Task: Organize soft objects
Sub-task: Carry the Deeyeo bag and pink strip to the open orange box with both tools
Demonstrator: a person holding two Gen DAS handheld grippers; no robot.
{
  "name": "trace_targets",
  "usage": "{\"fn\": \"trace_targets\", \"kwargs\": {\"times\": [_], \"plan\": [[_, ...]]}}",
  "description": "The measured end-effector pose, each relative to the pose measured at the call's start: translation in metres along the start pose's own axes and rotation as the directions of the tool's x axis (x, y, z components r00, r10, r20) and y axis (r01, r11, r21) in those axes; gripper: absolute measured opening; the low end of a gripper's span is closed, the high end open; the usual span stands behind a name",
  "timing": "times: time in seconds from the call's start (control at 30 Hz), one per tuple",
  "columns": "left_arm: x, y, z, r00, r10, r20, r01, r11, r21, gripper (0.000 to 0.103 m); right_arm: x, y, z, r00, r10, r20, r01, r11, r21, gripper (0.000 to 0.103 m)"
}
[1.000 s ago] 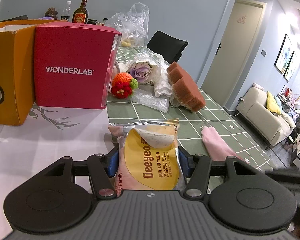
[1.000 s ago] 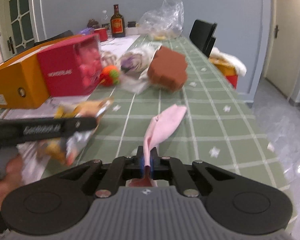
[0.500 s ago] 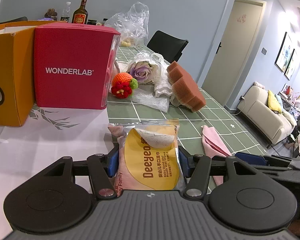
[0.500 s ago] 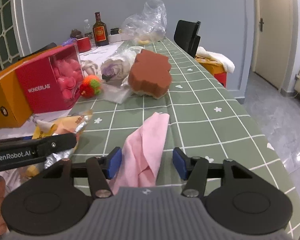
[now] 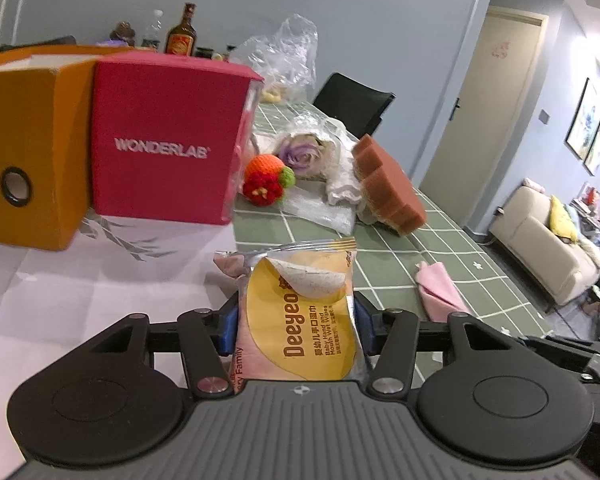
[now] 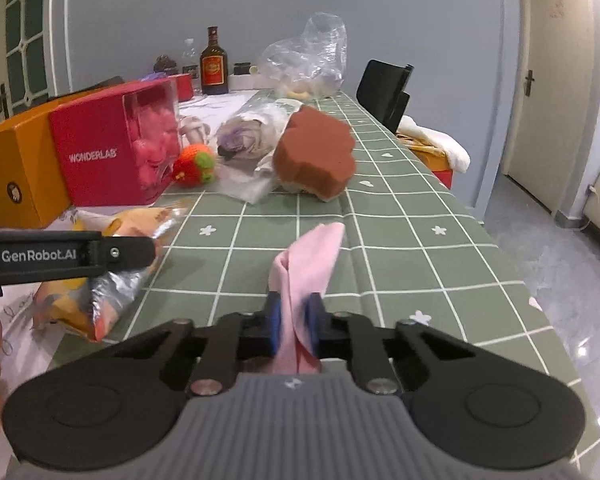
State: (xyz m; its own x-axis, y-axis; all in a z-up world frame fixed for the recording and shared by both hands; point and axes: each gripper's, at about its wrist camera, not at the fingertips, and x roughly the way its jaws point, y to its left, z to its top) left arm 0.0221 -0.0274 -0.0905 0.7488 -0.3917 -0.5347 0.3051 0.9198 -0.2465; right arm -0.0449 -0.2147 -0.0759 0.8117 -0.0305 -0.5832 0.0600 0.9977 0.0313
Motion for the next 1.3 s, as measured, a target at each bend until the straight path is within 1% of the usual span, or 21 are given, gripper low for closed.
{"fn": "trace_targets", "kwargs": {"times": [0.1, 0.2, 0.3, 0.43, 0.53, 0.6, 0.7, 0.8, 0.9, 1.07, 1.2, 1.27, 1.3], "plan": [[-0.008, -0.004, -0.003, 0.999, 0.034, 0.026, -0.035, 0.999, 0.021, 0.059, -0.005, -0.005, -0.006, 0.999, 0.025, 0.02, -0.025, 1.0, 0.017, 0.003], [-0.019, -0.006, -0.004, 0.999, 0.023, 0.039, -0.024, 0.999, 0.03, 0.059, -0.008, -0.013, -0.006, 0.999, 0.048, 0.018, -0.05, 0.995, 0.082, 0.003], [-0.033, -0.009, -0.002, 0.998, 0.012, 0.067, -0.014, 1.0, 0.027, 0.058, -0.013, -0.013, -0.006, 0.998, 0.052, 0.02, -0.054, 0.993, 0.103, 0.003], [-0.054, -0.011, 0.003, 0.992, 0.018, 0.123, -0.023, 0.999, 0.04, 0.057, -0.025, -0.008, -0.004, 0.997, 0.069, 0.039, -0.073, 0.992, 0.107, 0.003], [-0.067, -0.009, 0.008, 0.989, 0.014, 0.148, -0.017, 1.0, 0.019, 0.057, -0.036, -0.002, -0.001, 0.994, 0.081, 0.066, -0.087, 0.992, 0.094, 0.003], [-0.078, -0.006, 0.011, 0.984, 0.018, 0.177, -0.021, 1.0, 0.015, 0.056, -0.043, 0.003, 0.004, 0.992, 0.096, 0.085, -0.103, 0.991, 0.087, 0.003], [-0.094, -0.002, 0.016, 0.976, 0.044, 0.214, -0.048, 0.999, 0.014, 0.056, -0.053, 0.011, 0.011, 0.987, 0.121, 0.11, -0.129, 0.989, 0.075, 0.003], [-0.111, 0.006, 0.024, 0.968, 0.045, 0.246, -0.048, 0.999, 0.005, 0.056, -0.064, 0.024, 0.021, 0.979, 0.144, 0.143, -0.151, 0.988, 0.041, 0.003], [-0.128, 0.012, 0.033, 0.954, 0.068, 0.293, -0.073, 0.997, 0.007, 0.056, -0.074, 0.038, 0.031, 0.966, 0.182, 0.181, -0.188, 0.982, 0.012, 0.003], [-0.153, 0.02, 0.05, 0.915, 0.138, 0.379, -0.153, 0.988, 0.01, 0.056, -0.084, 0.064, 0.053, 0.94, 0.261, 0.222, -0.258, 0.965, -0.041, 0.003], [-0.168, 0.029, 0.07, 0.89, 0.196, 0.412, -0.225, 0.974, 0.022, 0.056, -0.088, 0.09, 0.079, 0.909, 0.331, 0.252, -0.316, 0.944, -0.098, 0.003], [-0.173, 0.034, 0.08, 0.876, 0.235, 0.421, -0.276, 0.96, 0.04, 0.056, -0.089, 0.105, 0.093, 0.894, 0.361, 0.264, -0.342, 0.932, -0.116, 0.003], [-0.175, 0.037, 0.084, 0.868, 0.251, 0.428, -0.299, 0.953, 0.046, 0.056, -0.09, 0.113, 0.099, 0.883, 0.381, 0.275, -0.359, 0.924, -0.129, 0.003]]}}
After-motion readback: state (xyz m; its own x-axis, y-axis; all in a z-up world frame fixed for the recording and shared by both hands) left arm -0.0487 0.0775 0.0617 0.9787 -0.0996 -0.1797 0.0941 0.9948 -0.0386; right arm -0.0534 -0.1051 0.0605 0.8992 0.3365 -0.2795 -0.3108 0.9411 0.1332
